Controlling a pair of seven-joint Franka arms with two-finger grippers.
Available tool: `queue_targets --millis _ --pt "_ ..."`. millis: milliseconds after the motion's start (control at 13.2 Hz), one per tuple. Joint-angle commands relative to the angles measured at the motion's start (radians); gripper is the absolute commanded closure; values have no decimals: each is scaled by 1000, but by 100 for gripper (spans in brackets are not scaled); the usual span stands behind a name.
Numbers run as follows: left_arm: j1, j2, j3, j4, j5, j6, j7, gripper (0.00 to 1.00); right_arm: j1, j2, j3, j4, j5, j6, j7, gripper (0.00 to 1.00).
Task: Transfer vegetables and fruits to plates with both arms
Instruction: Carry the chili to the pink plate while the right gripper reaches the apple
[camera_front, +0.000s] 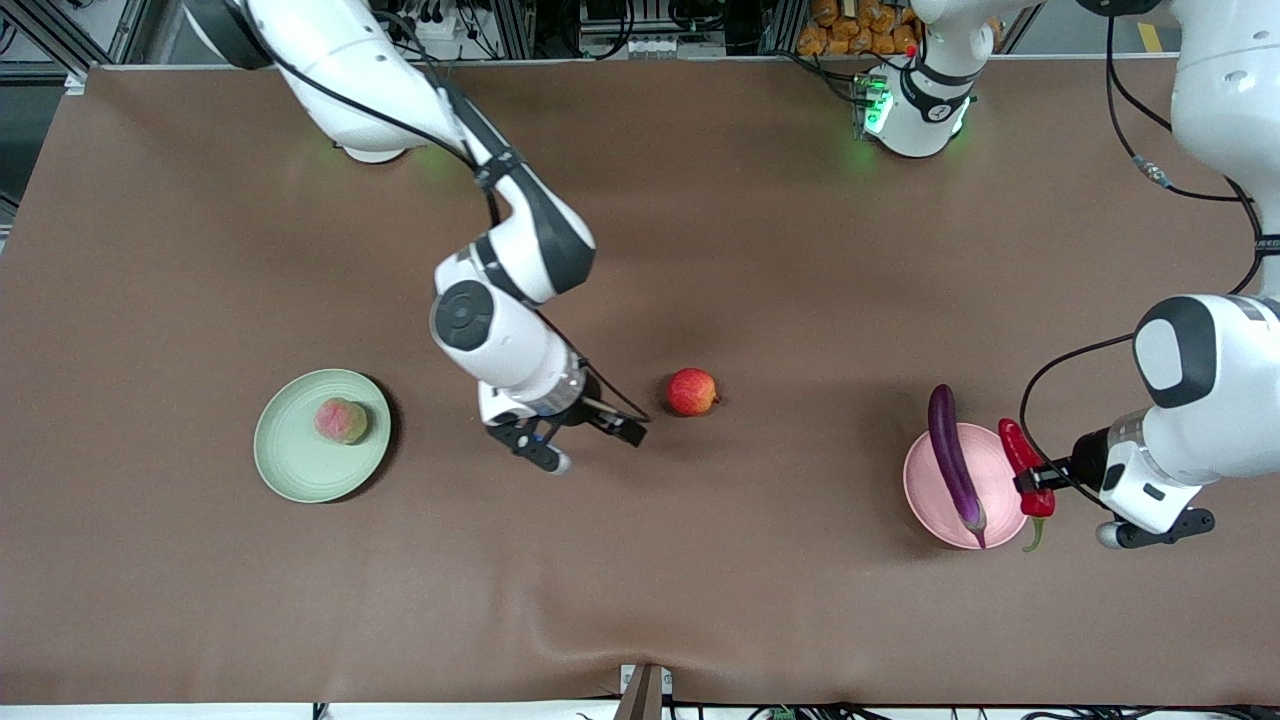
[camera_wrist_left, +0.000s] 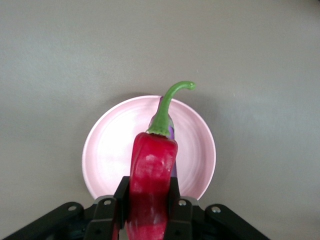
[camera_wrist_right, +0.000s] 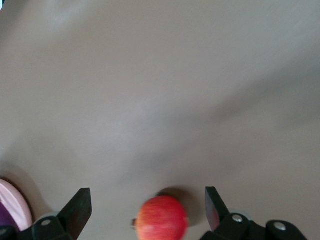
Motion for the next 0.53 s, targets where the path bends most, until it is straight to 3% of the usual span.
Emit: queue_targets --millis 0,453 --pt "6 44 -9 7 -46 53 -81 100 49 94 -11 123 15 2 55 0" --pt "55 82 1 -13 -46 99 -39 100 145 167 -34 124 -8 8 58 0"
